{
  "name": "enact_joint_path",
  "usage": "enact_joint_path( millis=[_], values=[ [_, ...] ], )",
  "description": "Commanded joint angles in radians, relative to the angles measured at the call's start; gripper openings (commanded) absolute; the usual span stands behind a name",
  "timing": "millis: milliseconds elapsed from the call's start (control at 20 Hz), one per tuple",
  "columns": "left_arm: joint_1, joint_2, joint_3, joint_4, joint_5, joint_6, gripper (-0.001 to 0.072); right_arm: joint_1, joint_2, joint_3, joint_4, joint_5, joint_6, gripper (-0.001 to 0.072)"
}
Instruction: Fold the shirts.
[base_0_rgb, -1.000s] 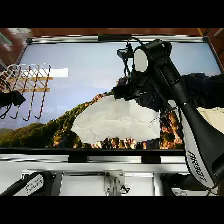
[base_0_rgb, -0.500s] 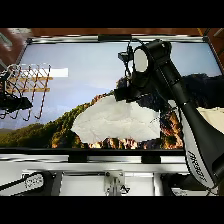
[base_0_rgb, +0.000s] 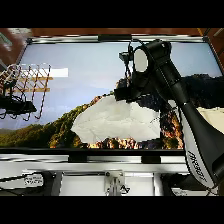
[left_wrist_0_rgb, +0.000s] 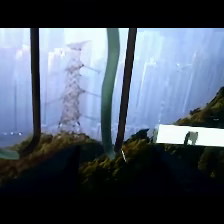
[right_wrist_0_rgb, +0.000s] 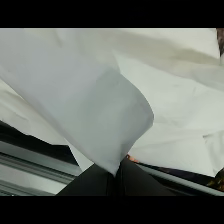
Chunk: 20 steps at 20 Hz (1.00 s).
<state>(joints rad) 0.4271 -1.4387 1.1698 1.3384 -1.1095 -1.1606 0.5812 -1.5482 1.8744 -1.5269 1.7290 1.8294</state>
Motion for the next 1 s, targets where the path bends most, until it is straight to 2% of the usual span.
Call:
enact_joint_path(
  millis=[0,200,250,450,500,700,750,800,850,950],
  values=[
    [0.002,-0.059,0.0,-0.014,0.001,0.008,0.0504,0.0,0.0,0.0,0.0,0.0,0.003,0.0072],
    [0.002,-0.101,0.0,-0.029,0.003,0.009,0.0495,0.0,0.0,0.001,0.0,0.0,0.004,0.0072],
    [0.003,-0.11,0.0,-0.029,0.003,0.009,0.0452,0.0,0.0,0.0,0.0,0.0,0.004,0.0072],
    [-0.004,-0.143,0.0,-0.034,0.022,0.014,0.043,0.0,0.0,0.001,-0.001,0.0,0.004,0.0073],
    [-0.004,-0.143,0.0,-0.042,0.034,0.016,0.0381,0.0,0.0,0.001,-0.001,0.0,0.004,0.0072],
    [-0.004,-0.147,0.0,-0.042,0.052,0.024,0.0317,0.0,0.0,0.001,-0.001,-0.001,0.004,0.0072],
    [-0.004,-0.151,0.0,-0.041,0.053,0.028,0.0263,0.0,0.0,0.0,-0.001,-0.002,0.004,0.0073],
    [-0.004,-0.154,0.0,-0.041,0.053,0.028,0.0258,0.0,0.0,0.0,-0.001,-0.002,0.004,0.0072],
    [-0.004,-0.154,0.0,-0.041,0.055,0.028,0.0179,0.0,0.0,0.0,-0.001,-0.002,0.004,0.0072],
    [-0.004,-0.154,0.001,-0.055,0.055,0.045,0.009,0.0,0.0,0.0,-0.001,-0.004,0.003,0.0072]
  ],
)
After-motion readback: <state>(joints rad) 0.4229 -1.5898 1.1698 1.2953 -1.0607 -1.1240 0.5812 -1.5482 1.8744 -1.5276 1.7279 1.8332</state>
